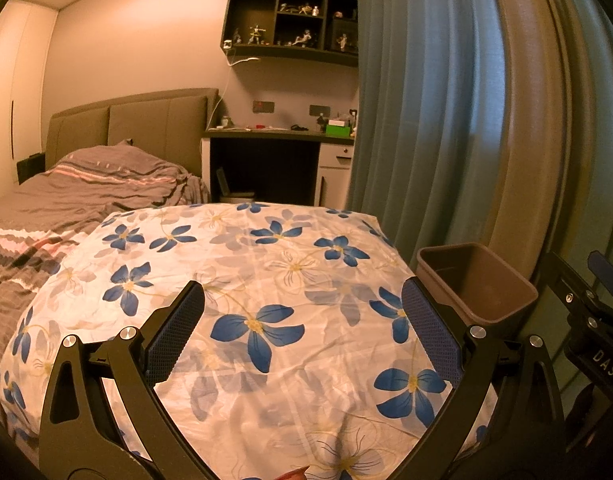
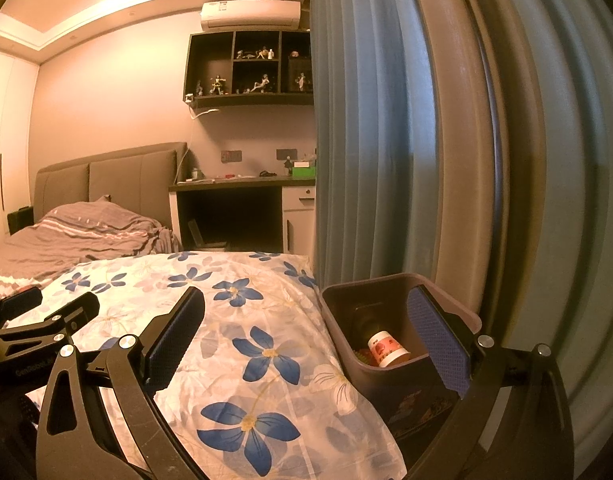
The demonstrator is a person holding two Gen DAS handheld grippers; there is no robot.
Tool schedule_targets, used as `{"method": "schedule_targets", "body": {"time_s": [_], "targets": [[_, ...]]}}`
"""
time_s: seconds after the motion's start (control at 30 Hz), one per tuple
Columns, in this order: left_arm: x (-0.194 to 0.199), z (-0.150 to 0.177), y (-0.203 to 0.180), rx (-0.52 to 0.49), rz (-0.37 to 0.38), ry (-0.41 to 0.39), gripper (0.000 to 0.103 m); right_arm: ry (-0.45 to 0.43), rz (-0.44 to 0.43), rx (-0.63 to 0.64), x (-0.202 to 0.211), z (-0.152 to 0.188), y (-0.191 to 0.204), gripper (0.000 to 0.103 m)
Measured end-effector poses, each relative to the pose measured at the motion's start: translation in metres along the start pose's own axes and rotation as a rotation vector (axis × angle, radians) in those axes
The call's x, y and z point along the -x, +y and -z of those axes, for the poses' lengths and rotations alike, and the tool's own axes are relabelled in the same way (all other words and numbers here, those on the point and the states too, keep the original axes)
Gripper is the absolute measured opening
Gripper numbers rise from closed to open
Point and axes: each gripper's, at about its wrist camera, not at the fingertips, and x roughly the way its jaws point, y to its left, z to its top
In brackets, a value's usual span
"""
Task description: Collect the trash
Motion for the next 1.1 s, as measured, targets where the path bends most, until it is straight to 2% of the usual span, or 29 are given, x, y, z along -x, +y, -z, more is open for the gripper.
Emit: {"method": "schedule_targets", "body": {"time_s": [1.1], "targets": [[-0.0024,0.0001,-0.0059,0.0,0.001,0.003,0.097,0.0,0.001,-0.001,-0.0009,0.0001,-0.0015,0.097]]}}
